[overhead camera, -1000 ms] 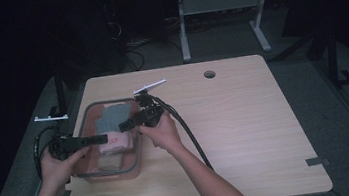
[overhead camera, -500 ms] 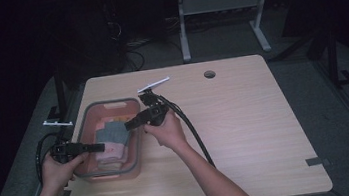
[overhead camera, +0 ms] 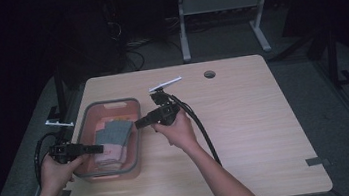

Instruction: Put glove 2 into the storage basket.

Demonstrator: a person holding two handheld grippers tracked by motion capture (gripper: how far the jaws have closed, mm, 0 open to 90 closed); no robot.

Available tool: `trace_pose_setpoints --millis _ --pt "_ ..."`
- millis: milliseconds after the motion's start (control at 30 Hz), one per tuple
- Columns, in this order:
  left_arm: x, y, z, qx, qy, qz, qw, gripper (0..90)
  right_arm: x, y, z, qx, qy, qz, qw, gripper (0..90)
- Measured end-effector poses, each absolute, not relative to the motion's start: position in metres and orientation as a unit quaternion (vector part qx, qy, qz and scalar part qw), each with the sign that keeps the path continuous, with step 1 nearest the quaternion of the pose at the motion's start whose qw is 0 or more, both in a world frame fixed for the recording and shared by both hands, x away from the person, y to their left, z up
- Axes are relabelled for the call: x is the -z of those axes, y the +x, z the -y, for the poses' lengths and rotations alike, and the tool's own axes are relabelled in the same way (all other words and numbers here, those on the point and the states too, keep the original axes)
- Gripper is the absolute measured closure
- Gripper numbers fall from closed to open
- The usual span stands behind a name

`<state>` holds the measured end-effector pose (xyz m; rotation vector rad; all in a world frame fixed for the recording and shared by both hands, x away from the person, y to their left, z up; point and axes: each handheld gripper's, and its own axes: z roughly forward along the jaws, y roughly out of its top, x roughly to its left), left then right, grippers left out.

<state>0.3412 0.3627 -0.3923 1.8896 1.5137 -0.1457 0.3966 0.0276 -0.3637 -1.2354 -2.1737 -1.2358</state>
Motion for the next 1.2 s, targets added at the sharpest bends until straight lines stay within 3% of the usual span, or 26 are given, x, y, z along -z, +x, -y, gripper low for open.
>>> trace_pose_setpoints --millis 200,533,1200 --pt "0.385 0.342 -0.365 0.047 0.728 -0.583 0.358 54.5 0.365 0.396 -0.012 0.436 -0.446 0.762 0.175 66.3" --pt "0.365 0.341 -0.362 0.023 0.724 -0.574 0.381 53.0 0.368 0.393 0.012 0.446 -0.455 0.752 0.173 64.0" --pt "0.353 0.34 -0.35 0.035 0.721 -0.553 0.416 48.9 0.374 0.39 0.038 0.441 -0.466 0.749 0.168 59.6"
